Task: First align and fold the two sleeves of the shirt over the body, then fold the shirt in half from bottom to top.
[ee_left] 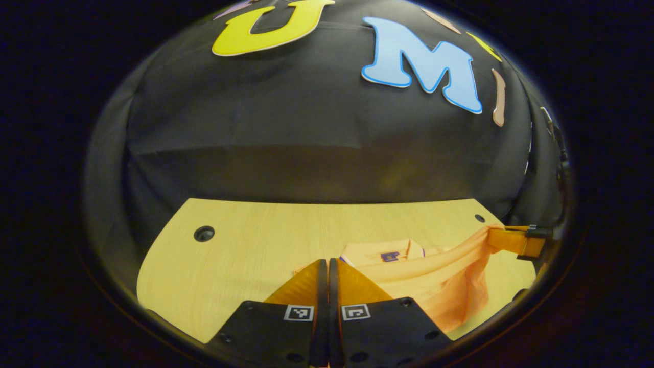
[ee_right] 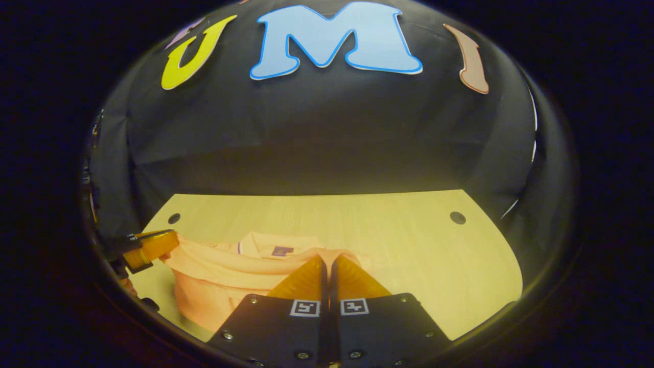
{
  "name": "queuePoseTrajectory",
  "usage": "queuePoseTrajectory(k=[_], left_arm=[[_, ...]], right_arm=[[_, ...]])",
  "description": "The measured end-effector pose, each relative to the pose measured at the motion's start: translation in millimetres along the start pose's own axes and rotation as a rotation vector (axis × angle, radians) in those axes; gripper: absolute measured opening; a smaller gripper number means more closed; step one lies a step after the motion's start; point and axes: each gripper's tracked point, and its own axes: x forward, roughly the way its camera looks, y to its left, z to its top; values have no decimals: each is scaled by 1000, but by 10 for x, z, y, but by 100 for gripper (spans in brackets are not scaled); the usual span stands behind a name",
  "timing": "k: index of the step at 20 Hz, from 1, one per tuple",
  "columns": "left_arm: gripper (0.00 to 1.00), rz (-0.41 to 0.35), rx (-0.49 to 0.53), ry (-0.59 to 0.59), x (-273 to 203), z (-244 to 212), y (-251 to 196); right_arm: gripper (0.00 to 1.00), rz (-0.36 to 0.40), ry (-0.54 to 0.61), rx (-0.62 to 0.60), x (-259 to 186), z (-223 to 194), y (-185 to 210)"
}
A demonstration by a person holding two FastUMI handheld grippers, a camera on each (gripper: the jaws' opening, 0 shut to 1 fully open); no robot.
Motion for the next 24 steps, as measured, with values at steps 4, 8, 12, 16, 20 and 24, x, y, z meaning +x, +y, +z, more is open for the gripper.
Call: queuePoseTrajectory(k=[4, 8, 12, 16, 20, 24], left_arm=[[6, 18, 43, -22, 318, -26, 37], [6, 47, 56, -19, 507, -125, 114], [7, 68, 59, 14, 596, -271, 148], [10, 89, 78, 61, 619, -390, 164], [13, 106, 71, 52, 468, -340, 142], [28, 114, 90, 33, 242, -238, 58]], right_arm=[[0, -21, 16, -39, 370, -21, 16], [0, -32, 45, -45, 587, -138, 16], [2, -36, 85, -55, 711, -286, -18], [6, -21, 122, -65, 720, -385, -40], [26, -13, 99, -95, 637, -346, -66], [52, 23, 69, -77, 441, -253, -41]])
